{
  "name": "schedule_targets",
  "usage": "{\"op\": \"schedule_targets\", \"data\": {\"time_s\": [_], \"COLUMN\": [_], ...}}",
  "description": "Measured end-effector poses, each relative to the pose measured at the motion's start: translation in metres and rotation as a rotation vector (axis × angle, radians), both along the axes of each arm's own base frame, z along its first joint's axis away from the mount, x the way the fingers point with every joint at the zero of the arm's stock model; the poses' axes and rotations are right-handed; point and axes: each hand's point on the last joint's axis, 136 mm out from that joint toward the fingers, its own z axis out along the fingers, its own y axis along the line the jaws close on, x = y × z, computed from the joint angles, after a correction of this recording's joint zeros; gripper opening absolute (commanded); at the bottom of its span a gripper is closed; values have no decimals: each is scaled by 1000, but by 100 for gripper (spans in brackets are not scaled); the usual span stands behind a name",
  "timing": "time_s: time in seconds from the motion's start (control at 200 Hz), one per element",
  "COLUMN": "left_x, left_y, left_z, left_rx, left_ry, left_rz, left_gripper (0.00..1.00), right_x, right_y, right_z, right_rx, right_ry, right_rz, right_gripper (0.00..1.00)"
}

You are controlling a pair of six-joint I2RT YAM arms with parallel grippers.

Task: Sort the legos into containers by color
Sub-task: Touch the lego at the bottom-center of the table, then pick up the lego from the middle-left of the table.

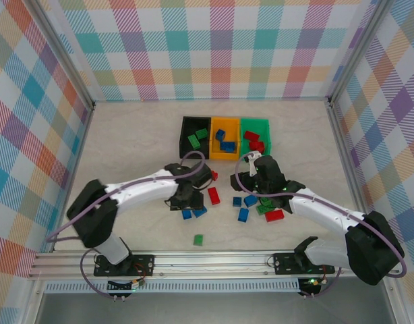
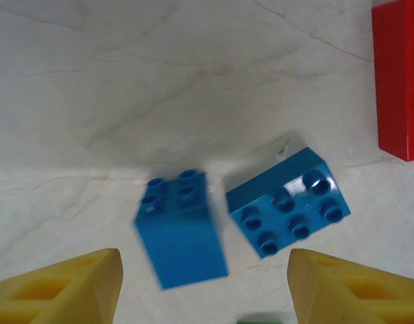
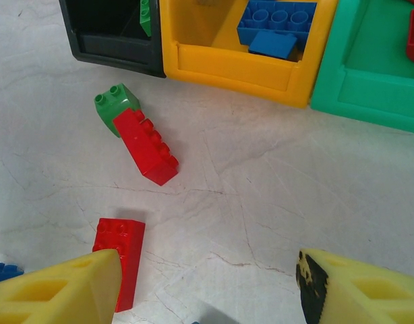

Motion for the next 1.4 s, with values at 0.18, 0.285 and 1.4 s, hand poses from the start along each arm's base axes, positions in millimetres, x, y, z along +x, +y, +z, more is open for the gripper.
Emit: {"op": "schedule_targets", "data": {"time_s": [0.18,0.285,1.4], "left_x": [0,0,2], "left_y": [-3,2,12], "left_z": [-13,-12,-21], "left_rx": [159,198,96], "left_ry": [20,16,-52], "left_rz": [-72,-81,25], "left_gripper": [62,62,41], "right_x": [0,0,-2], "right_y": [0,0,-2], "right_z": [1,3,2], "right_rx": [2,4,-2], "right_ry": [-3,-6,2], "right_rz": [0,0,0], "right_gripper": [70,70,70]}}
